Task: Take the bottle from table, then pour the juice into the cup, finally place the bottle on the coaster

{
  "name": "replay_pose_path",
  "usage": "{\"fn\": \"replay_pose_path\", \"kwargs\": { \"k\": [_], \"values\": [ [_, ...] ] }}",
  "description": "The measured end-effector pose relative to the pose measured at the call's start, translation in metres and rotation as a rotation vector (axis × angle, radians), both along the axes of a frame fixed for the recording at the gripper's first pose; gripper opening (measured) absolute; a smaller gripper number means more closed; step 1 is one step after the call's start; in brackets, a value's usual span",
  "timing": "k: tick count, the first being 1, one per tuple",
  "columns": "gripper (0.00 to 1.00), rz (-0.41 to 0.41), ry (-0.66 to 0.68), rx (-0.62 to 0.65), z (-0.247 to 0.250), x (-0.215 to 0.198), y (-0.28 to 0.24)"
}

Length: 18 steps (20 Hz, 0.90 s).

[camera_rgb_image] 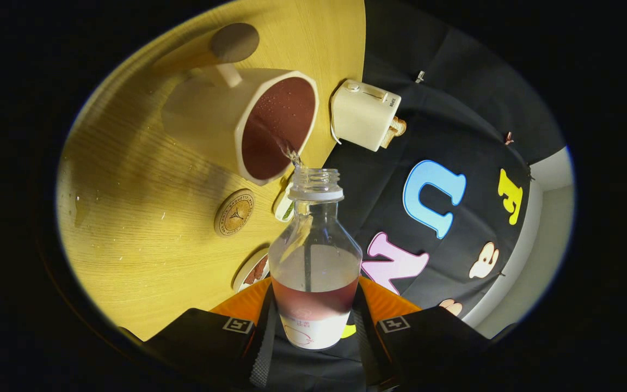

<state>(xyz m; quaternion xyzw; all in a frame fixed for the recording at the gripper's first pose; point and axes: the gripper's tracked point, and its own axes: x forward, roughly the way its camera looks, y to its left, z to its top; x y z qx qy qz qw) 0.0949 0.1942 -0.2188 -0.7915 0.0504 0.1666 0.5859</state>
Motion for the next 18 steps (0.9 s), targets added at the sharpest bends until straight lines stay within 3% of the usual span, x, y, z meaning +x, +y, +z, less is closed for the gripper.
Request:
{"fn": "replay_pose_path", "kwargs": {
  "k": [18],
  "values": [
    [0.68, 0.16, -0.127, -0.137, 0.023, 0.008, 0.015]
  ]
}}
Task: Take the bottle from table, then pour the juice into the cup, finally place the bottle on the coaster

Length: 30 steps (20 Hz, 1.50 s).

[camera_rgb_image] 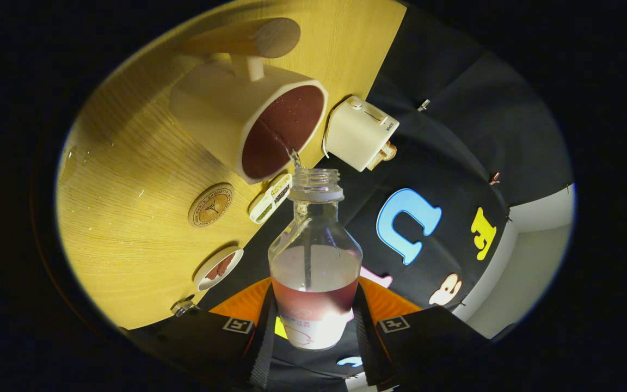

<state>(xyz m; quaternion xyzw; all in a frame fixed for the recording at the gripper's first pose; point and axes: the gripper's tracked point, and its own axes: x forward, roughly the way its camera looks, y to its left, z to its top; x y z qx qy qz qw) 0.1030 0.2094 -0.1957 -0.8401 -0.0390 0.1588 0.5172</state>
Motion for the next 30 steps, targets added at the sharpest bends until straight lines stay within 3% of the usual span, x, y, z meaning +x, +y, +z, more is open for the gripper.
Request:
{"fn": "replay_pose_path", "kwargs": {
  "k": [18, 30],
  "values": [
    [0.68, 0.113, -0.04, -0.091, 0.005, 0.005, 0.013],
    [0.68, 0.116, -0.015, -0.068, 0.003, 0.004, 0.014]
  ]
}}
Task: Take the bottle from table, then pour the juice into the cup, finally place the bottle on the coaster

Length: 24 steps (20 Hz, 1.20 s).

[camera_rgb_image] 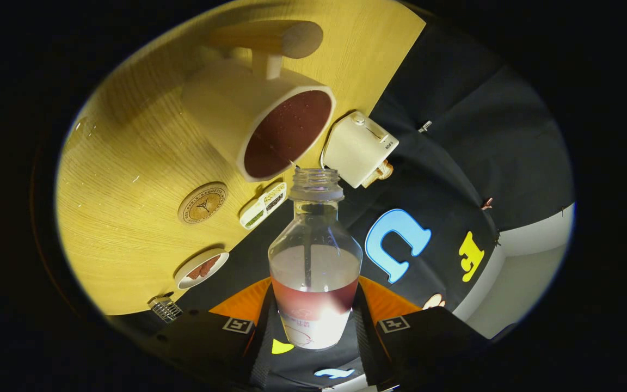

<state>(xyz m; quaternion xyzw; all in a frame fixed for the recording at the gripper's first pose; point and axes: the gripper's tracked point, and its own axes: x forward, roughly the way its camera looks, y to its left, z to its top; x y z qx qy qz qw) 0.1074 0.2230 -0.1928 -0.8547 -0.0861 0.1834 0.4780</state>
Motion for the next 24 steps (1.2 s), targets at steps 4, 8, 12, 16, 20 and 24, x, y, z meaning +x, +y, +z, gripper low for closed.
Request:
{"fn": "replay_pose_path", "kwargs": {
  "k": [4, 8, 12, 16, 20, 24],
  "values": [
    [0.68, -0.028, 0.034, 0.074, -0.004, -0.001, -0.003],
    [0.68, -0.111, 0.138, 0.206, -0.019, -0.006, -0.009],
    [0.68, -0.249, 0.329, 0.48, -0.041, -0.021, -0.016],
    [0.69, -0.33, 0.463, 0.787, -0.047, -0.035, -0.007],
    [0.69, -0.398, 0.583, 1.092, -0.051, -0.042, 0.0],
    [0.69, -0.445, 0.682, 1.395, -0.046, -0.04, -0.001]
  ]
}}
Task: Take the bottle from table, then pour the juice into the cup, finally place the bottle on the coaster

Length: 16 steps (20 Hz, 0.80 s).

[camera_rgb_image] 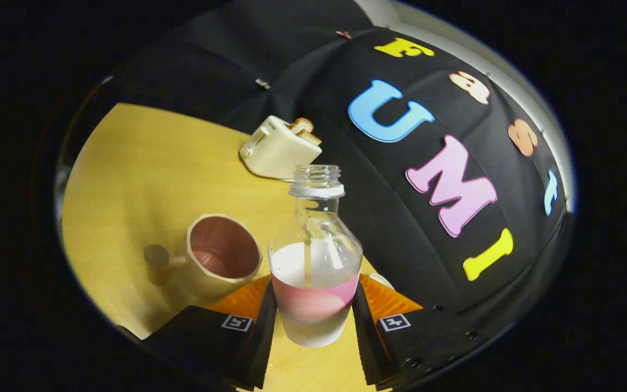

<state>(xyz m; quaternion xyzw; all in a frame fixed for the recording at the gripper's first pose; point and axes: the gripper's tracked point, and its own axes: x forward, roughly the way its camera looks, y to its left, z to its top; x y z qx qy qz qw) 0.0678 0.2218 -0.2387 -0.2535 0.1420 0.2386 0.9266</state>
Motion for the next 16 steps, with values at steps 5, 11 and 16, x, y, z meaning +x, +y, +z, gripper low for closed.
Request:
{"fn": "replay_pose_path", "kwargs": {
  "k": [5, 11, 16],
  "values": [
    [0.69, -0.07, 0.078, 0.312, 0.022, 0.01, -0.017],
    [0.71, -0.163, 0.103, 0.522, 0.032, 0.046, -0.043],
    [0.71, -0.201, 0.109, 0.647, 0.029, 0.086, -0.05]
  ]
}}
